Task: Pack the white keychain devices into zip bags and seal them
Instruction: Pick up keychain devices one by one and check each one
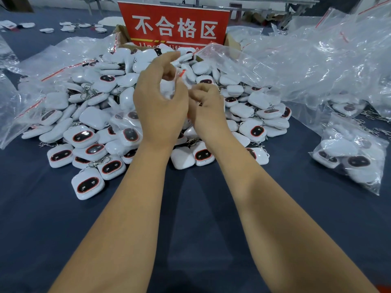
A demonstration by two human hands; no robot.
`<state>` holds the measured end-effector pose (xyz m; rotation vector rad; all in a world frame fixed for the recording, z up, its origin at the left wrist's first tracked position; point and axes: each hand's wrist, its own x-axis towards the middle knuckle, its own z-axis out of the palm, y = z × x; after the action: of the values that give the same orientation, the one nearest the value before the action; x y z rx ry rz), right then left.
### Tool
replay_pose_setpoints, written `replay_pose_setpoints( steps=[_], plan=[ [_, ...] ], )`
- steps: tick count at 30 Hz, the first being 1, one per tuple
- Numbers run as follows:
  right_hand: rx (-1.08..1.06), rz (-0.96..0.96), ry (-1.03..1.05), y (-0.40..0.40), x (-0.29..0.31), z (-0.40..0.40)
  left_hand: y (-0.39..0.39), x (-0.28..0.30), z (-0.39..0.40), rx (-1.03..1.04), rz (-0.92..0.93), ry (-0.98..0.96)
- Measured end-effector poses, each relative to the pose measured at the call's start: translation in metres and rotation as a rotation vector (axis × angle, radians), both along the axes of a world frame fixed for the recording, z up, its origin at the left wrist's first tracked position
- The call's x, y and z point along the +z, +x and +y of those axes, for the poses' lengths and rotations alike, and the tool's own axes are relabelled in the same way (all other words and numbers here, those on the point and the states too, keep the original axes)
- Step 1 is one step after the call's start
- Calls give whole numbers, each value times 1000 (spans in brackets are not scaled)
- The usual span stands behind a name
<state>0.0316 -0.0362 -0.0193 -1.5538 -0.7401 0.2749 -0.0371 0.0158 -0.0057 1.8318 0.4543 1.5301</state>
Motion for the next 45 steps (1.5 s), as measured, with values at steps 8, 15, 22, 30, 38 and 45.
replay_pose_setpoints(
  steps=[8,15,22,30,38,45],
  plan=[
    [139,60,-4,-3,2,-7,1,-2,2,37,18,30],
    [29,39,58,5,-1,-8,6,-5,3,-3,154,-38],
    [27,276,203,10,2,-9,9,-8,9,19,372,-40],
    [45,205,110,16,3,-13,10,-12,12,33,465,-61],
    [-16,-306,-374,29,-9,-14,7,-12,12,116,207,-97],
    [15,-509,-571,26,-14,-12,10,-13,13,106,254,-110]
  ],
)
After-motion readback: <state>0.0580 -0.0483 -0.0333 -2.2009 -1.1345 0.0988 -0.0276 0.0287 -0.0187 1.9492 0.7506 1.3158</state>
